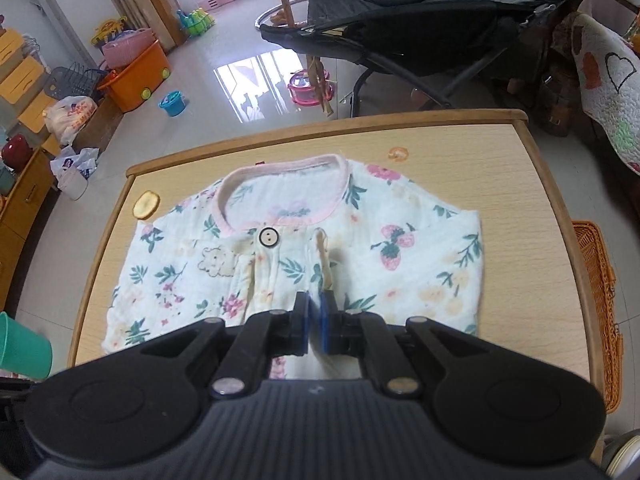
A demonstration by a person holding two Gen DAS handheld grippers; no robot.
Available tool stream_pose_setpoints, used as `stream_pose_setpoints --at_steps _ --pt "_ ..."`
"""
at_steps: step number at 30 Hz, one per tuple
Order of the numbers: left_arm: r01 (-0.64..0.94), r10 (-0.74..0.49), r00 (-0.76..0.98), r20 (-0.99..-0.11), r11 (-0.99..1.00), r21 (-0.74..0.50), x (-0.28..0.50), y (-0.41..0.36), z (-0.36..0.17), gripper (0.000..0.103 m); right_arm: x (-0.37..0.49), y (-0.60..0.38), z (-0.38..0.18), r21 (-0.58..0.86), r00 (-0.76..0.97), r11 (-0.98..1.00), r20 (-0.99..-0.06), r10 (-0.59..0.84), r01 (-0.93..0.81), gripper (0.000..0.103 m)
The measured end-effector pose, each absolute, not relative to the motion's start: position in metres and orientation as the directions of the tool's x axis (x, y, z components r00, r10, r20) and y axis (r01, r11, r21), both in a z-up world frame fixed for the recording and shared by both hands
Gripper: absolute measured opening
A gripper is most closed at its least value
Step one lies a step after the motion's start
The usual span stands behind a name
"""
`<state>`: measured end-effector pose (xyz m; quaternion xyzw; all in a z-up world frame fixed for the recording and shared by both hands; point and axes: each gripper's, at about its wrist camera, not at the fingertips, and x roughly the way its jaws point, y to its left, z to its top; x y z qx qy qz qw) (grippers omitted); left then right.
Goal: Fold clothes
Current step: 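Fold the sleeve and side over toward the placket with the right tool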
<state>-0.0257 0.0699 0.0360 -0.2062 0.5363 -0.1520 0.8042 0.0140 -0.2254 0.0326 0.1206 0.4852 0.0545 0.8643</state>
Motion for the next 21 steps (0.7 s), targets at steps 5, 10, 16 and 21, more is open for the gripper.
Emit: stream_pose_setpoints --at_steps 5,10,16,21 --pt "0.030 -0.467 0.360 -0.807 0.871 -0.490 -0.028 0.069 0.034 0.024 0.016 -0.224 0.038 0.284 0.544 0.958 -0.811 0.216 0.042 0.005" --pt "0.023 -0.465 0.367 -0.806 0.871 -0.491 -0.026 0.072 0.035 0.024 0.019 -0.222 0.044 0.310 0.569 0.948 -0.792 0.219 0.066 0.005" --pt "0.017 -0.475 0.392 -0.788 0.860 -0.510 -0.024 0.075 0.040 0.024 0.024 -0.209 0.042 0.333 0.595 0.939 -0.774 0.218 0.090 0.005" --pt "-0.017 -0.471 0.396 -0.788 0.854 -0.519 -0.022 0.076 0.034 0.024 0.025 -0.200 0.032 0.337 0.601 0.936 -0.771 0.211 0.105 0.007"
